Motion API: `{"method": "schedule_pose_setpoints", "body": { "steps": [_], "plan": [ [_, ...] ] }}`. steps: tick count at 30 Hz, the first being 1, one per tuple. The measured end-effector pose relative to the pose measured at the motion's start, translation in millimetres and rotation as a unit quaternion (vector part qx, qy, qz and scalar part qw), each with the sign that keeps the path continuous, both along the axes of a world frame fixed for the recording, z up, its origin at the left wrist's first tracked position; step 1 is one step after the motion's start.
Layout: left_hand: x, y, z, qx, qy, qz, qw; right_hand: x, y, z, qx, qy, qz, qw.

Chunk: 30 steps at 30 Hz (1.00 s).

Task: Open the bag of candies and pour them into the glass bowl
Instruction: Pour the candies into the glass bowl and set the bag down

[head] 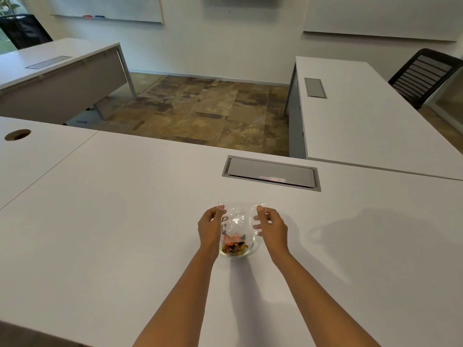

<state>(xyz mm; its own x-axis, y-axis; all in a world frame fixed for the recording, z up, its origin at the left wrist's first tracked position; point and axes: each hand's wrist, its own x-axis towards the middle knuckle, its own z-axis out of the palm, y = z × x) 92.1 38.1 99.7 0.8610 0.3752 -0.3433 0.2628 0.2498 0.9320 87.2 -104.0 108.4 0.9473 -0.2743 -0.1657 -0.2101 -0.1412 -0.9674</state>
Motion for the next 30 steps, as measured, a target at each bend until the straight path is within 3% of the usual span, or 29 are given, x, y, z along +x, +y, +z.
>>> {"method": "schedule_pose_setpoints", "body": {
  "steps": [4,12,22,30],
  "plan": [
    [-8.5,-5.5,-3.8,0.052,-0.019,-0.027,0.998,-11.8,-0.8,-11.2,0.008,0.019,-0.031,0.999],
    [-37.6,-4.9,-24.9,0.098,0.001,-0.051,0.994,-37.7,-4.6,-38.2,-0.090,0.015,-0.051,0.995],
    [-79.7,26.1,-47.6,0.061,0.069,-0.219,0.971,-76.7,-11.9,-63.5,-0.017,0.082,0.020,0.996],
    [-111.0,43.2,-68.4,0.072,0.109,-0.219,0.967,-108.4,-5.9,-86.5,0.005,0.149,0.051,0.987]
  ]
}}
